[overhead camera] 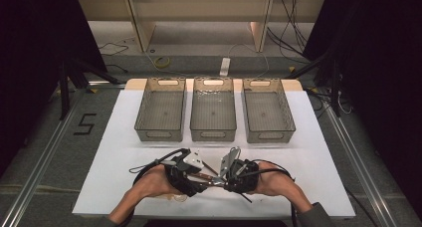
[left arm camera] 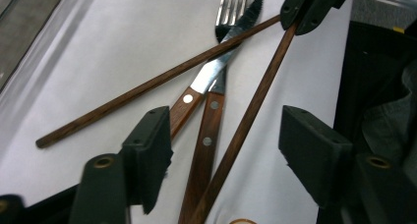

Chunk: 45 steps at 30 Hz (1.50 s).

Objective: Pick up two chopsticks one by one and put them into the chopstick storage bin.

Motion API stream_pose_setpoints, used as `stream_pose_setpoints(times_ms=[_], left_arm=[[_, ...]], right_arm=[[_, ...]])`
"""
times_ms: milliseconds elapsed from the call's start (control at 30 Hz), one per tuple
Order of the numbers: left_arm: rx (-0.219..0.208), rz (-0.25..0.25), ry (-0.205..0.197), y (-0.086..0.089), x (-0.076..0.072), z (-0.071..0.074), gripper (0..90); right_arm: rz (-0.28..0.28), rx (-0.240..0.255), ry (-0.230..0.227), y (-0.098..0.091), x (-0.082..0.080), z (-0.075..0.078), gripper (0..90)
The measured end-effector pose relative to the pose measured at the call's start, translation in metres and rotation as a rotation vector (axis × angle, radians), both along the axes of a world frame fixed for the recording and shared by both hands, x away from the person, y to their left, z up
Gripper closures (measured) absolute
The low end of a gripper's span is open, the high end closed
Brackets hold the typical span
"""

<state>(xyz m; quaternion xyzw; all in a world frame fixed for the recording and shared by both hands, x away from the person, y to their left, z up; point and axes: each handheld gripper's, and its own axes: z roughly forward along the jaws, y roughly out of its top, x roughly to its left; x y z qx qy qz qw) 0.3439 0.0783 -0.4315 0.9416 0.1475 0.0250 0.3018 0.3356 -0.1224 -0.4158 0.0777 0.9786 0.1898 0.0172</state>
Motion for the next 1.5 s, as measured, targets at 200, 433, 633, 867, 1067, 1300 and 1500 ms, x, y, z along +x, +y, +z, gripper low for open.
stream_pose_setpoints(times_ms=[200, 433, 633, 867, 1067, 1300, 1500], left_arm=[[0.035, -0.066, -0.005, -0.008, -0.006, -0.004, 48.3], [0.063, -0.099, 0.0, -0.014, -0.01, -0.006, 60.2], [0.079, -0.141, -0.012, -0.018, -0.013, -0.008, 71.1], [0.081, -0.183, -0.02, -0.016, -0.014, -0.007, 81.5], [0.13, -0.199, -0.036, -0.014, -0.016, -0.005, 84.2], [0.108, -0.075, -0.039, -0.001, -0.007, -0.001, 84.2], [0.111, 0.011, -0.043, 0.008, 0.0, 0.004, 84.2]], right_arm=[[0.031, -0.003, 0.006, 0.003, -0.003, 0.002, 86.2], [0.046, -0.008, 0.004, 0.005, -0.005, 0.003, 86.2], [0.069, -0.006, 0.006, 0.005, -0.004, 0.001, 86.2], [0.098, 0.008, -0.002, 0.004, -0.004, -0.001, 85.4], [0.055, 0.024, -0.001, 0.001, -0.001, 0.0, 74.2], [-0.124, 0.191, -0.012, -0.014, 0.013, 0.017, 53.6], [-0.207, 0.276, -0.05, -0.022, 0.013, 0.024, 42.1]])
